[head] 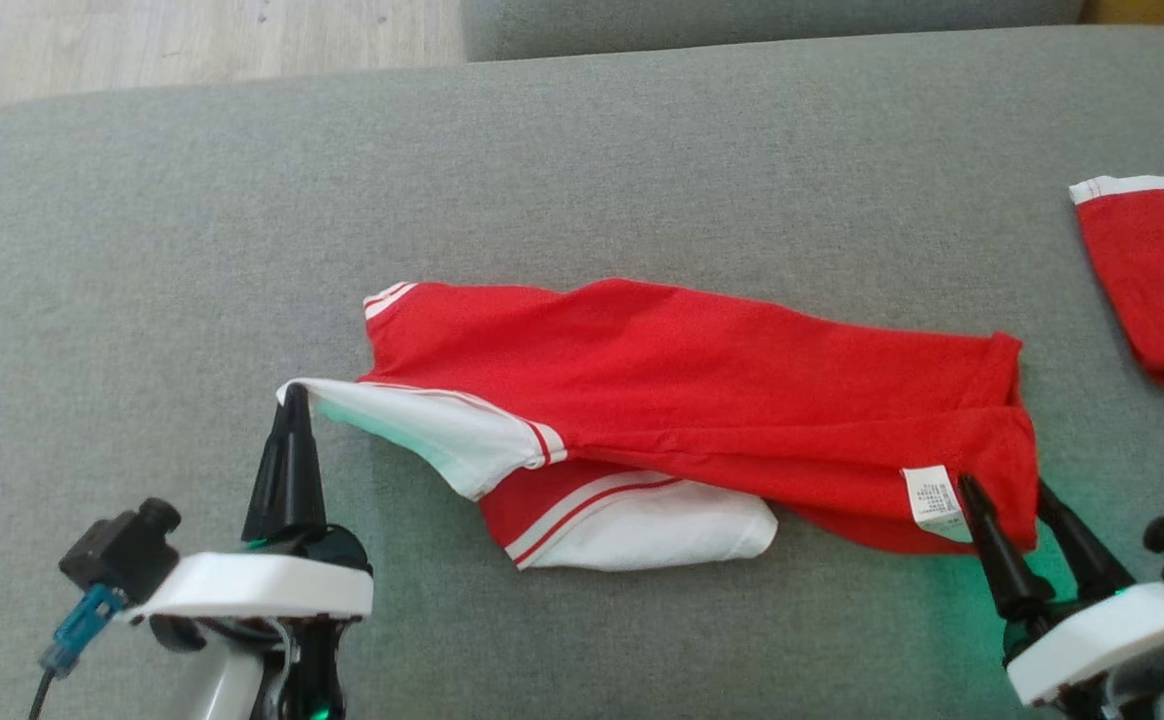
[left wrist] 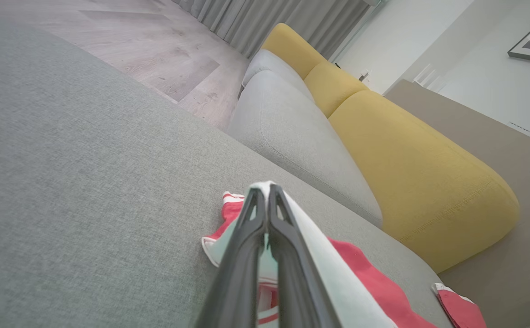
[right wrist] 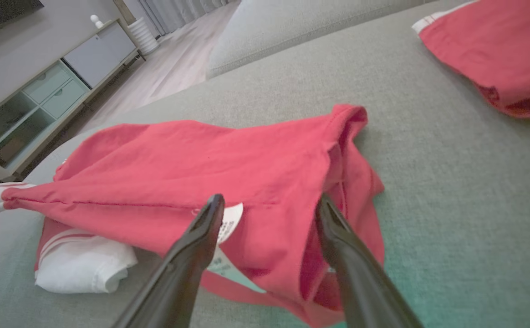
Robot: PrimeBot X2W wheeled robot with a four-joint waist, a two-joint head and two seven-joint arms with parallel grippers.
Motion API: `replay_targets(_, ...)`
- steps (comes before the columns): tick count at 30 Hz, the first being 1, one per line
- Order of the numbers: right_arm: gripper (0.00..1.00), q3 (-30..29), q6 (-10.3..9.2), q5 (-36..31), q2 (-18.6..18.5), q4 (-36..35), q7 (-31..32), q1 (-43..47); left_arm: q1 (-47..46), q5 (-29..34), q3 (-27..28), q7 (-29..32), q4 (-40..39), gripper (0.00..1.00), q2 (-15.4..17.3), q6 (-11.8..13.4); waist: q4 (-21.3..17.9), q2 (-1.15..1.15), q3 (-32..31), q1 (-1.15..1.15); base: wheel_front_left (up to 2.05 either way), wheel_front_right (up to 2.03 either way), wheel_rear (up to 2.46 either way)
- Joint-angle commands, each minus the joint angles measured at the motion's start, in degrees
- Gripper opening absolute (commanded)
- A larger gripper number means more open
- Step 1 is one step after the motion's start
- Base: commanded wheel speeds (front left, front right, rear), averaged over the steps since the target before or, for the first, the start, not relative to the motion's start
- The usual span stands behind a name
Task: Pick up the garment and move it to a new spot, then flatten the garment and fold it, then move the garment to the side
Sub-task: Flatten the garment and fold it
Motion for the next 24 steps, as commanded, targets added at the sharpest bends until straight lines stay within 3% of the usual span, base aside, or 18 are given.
replay_targets(1, 1.0, -0.2, -0.05, -0.6, -0.9, -2.4, 0.5, 0.4, -2.6, -0.1, 2.0, -0.5, -1.5, 0.0, 0.3, -0.1, 0.1, 0.0, -0.1, 0.0, 0.0, 0.0, 0.0)
replay_targets(5, 1.0, -2.3, -0.05, -1.1, -0.1, -4.0, 2.3, 0.8, -2.6, -0.1, 1.8, -0.5, -1.4, 0.0, 0.4, -0.1, 0.4, 0.0, -0.5, 0.0, 0.0, 0.0, 0.0)
replay_targets(7, 0.85, -3.4, -0.05, -1.7, 0.2, -4.1, 3.2, 0.9, -2.6, -0.1, 1.6, -0.5, -1.4, 0.0, 0.4, -0.1, 0.6, 0.0, -0.6, 0.0, 0.0, 0.0, 0.0)
replay_targets(11, 0.74, -5.3, -0.05, -2.8, 1.2, -3.8, 5.7, 1.4, -2.7, -0.1, 1.3, -0.5, -1.3, 0.0, 0.3, -0.1, 1.0, 0.0, -0.6, 0.0, 0.0, 0.0, 0.0)
replay_targets(13, 0.55, -5.9, -0.05, -3.4, 1.7, -3.9, 6.4, 1.5, -2.7, -0.1, 1.2, -0.5, -1.3, 0.0, 0.2, -0.1, 1.2, 0.0, -0.5, 0.0, 0.0, 0.0, 0.0)
replay_targets(14, 0.37, -6.6, -0.05, -3.9, 2.2, -3.9, 6.7, 1.5, -2.9, -0.1, 1.0, -0.5, -1.2, 0.0, 0.2, -0.2, 1.4, 0.0, -0.4, 0.0, 0.0, 0.0, 0.0)
replay_targets(16, 0.24, -7.0, -0.05, -4.3, 2.6, -4.2, 6.9, 1.5, -3.0, -0.1, 0.9, -0.5, -1.1, 0.0, 0.2, -0.2, 1.5, 0.0, -0.4, 0.0, 0.0, 0.0, 0.0)
replay_targets(18, 0.0, -7.2, -0.05, -4.7, 2.9, -4.5, 7.0, 1.4, -3.1, -0.1, 0.9, -0.6, -1.0, 0.0, 0.2, -0.2, 1.5, 0.0, -0.4, 0.0, 0.0, 0.0, 0.0)
replay_targets(24, 0.0, -7.4, -0.05, -5.6, 2.8, -5.8, 6.2, 0.6, -3.4, -0.1, 1.1, -0.7, -0.8, 0.0, 0.6, -0.1, 0.9, 0.0, -0.8, 0.0, 0.0, 0.0, 0.0)
